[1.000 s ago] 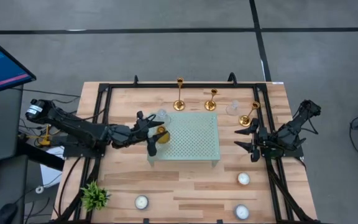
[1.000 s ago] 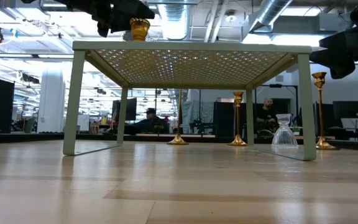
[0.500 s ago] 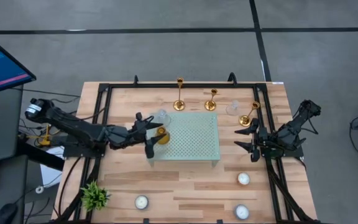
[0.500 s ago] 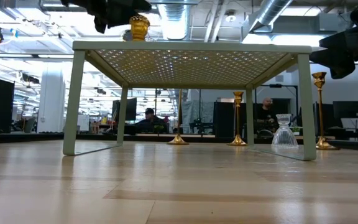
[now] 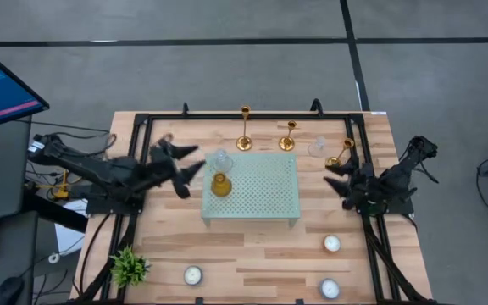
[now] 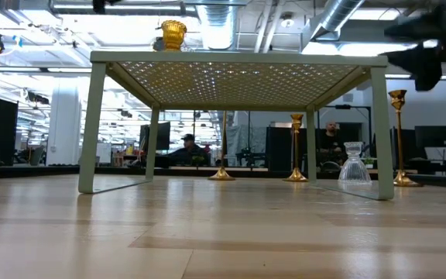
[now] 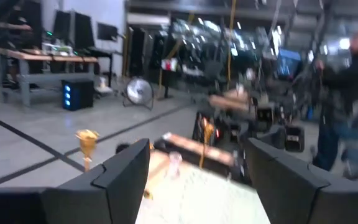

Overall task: Pick & Place candle stick holders
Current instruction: Put the transparent glass candle holder on the shelf

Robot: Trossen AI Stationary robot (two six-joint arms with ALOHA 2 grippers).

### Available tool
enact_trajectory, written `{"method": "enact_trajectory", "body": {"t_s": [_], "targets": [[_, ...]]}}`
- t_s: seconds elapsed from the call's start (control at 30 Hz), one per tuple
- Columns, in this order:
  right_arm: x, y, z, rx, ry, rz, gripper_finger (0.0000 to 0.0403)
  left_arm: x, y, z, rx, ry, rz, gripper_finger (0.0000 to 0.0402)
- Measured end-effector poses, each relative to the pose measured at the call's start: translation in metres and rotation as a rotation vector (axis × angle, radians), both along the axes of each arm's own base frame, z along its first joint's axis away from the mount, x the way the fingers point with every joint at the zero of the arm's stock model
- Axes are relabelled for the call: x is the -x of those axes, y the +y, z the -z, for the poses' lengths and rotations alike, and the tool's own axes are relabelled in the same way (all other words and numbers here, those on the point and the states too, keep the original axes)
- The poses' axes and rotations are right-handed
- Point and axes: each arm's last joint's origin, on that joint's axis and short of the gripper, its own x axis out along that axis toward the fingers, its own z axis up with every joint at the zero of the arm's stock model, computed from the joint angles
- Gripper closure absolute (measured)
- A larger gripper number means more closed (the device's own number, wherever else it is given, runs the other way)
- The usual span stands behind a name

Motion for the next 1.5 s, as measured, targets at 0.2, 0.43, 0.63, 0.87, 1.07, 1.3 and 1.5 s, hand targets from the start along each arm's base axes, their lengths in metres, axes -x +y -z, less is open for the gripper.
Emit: {"method": "enact_trajectory", "body": {"t_s": [0.2,0.43,0.63,0.87,1.07,1.3,1.5], "targets": [[0.016,-0.015,-0.039,-0.109,-0.284,0.083,0.0177,0.031,0.014,-0.019,0.061,-0.127,-0.053,0.0151],[0.039,-0.035,-0.095,-0.044,-0.341,0.168,0.0177,0.05,0.021,-0.028,0.069,-0.192,-0.061,0.016],[0.046,-0.042,-0.146,0.043,-0.237,0.191,0.0177,0.053,0.022,-0.031,0.078,-0.213,-0.062,0.0161],[0.039,-0.039,-0.201,0.089,0.169,0.485,0.0177,0.063,0.027,-0.034,0.103,-0.246,-0.093,0.0161],[0.038,-0.039,-0.237,0.092,0.206,0.527,0.0177,0.072,0.03,-0.037,0.087,-0.25,-0.133,0.0161],[0.039,-0.042,-0.254,0.024,0.171,0.602,0.0177,0.071,0.03,-0.036,0.083,-0.241,-0.137,0.0161],[0.026,-0.036,-0.278,0.03,0.183,0.684,0.0177,0.071,0.03,-0.036,0.086,-0.248,-0.136,0.0161]]}}
